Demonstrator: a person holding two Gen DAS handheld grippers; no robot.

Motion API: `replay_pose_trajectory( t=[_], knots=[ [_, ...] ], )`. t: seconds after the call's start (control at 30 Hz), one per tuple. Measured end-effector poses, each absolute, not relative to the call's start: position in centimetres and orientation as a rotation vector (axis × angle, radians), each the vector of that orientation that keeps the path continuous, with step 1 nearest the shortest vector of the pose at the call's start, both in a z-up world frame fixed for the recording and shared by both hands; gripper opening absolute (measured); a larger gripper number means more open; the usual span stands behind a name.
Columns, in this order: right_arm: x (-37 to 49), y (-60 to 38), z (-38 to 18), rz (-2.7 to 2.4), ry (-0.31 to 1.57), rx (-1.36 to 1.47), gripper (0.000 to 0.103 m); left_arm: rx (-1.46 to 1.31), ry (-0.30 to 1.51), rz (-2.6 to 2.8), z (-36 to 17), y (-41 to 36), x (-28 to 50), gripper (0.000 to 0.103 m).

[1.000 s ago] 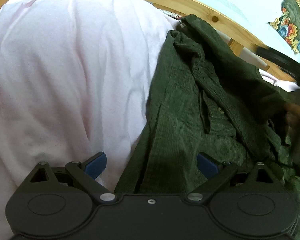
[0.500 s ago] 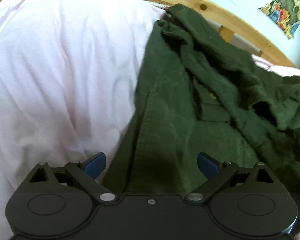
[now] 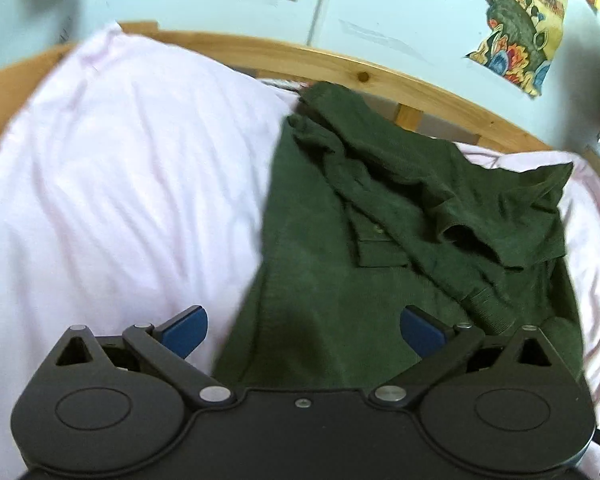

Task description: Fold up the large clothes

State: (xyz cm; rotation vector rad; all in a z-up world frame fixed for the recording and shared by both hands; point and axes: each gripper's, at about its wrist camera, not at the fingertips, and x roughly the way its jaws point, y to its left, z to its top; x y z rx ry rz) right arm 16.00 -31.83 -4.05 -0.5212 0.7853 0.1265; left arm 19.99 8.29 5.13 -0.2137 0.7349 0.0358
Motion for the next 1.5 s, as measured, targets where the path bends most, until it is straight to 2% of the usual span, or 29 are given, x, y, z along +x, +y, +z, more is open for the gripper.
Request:
replay_pose_trajectory(
  t=[0.03, 0.13, 0.23, 0.3, 0.33, 0.47, 0.53, 0.63, 0.83, 0.9, 0.97, 1.0, 1.03, 1.17, 1.33, 1.5],
  knots=[
    [15.8, -31.9, -4.5, 0.137, 0.800, -0.510, 0.090, -0.194, 0.736, 0.058, 5.5, 8.4, 19.3, 0.102],
    [16.5, -32.8, -4.6, 0.136, 0.808, -0.415, 0.077, -0.189, 0.731, 0.117, 5.9, 9.6, 16.7, 0.102],
    [17.7, -34.9, -4.6, 0.092, 0.820, -0.248, 0.074, -0.212, 0.768, 0.178, 5.0, 11.1, 14.8, 0.102],
    [18.6, -36.4, -5.2, 0.081, 0.869, -0.142, 0.065, -0.224, 0.806, 0.231, 4.2, 12.0, 14.1, 0.102],
    [19.0, -37.1, -5.5, 0.085, 0.884, -0.095, 0.058, -0.227, 0.811, 0.254, 4.0, 12.4, 13.9, 0.102],
    [18.7, -38.0, -5.4, 0.116, 0.846, -0.020, 0.017, -0.215, 0.820, 0.281, 3.5, 12.6, 14.6, 0.102],
    [17.7, -38.9, -4.2, 0.079, 0.770, 0.013, 0.005, -0.210, 0.830, 0.269, 3.0, 12.4, 14.8, 0.102],
    [16.4, -41.1, -3.2, 0.038, 0.714, 0.136, 0.005, -0.176, 0.851, 0.270, 2.6, 11.9, 14.8, 0.102],
    [17.5, -40.6, -4.5, 0.022, 0.806, 0.118, 0.007, -0.134, 0.847, 0.255, 2.5, 11.1, 15.1, 0.102],
    [17.2, -40.3, -4.4, 0.022, 0.792, 0.101, 0.016, -0.108, 0.841, 0.242, 2.6, 10.8, 14.9, 0.102],
    [16.3, -39.3, -3.6, 0.035, 0.732, 0.063, 0.042, -0.068, 0.814, 0.210, 3.0, 10.3, 14.6, 0.102],
    [15.8, -38.9, -3.2, 0.056, 0.696, 0.043, 0.049, -0.047, 0.797, 0.188, 3.3, 9.9, 14.5, 0.102],
    [15.3, -38.4, -2.6, 0.086, 0.655, 0.009, 0.060, -0.017, 0.778, 0.160, 3.5, 9.4, 14.4, 0.102],
    [13.7, -34.0, -2.3, 0.241, 0.570, -0.201, 0.081, 0.134, 0.761, 0.035, 3.5, 6.6, 14.1, 0.102],
    [12.6, -27.4, -4.9, 0.443, 0.568, -0.532, 0.086, 0.397, 0.764, -0.132, 1.5, 1.7, 13.0, 0.102],
    [13.7, -24.1, -8.0, 0.464, 0.597, -0.677, 0.087, 0.534, 0.764, -0.249, -0.7, -1.8, 12.0, 0.102]
  ],
)
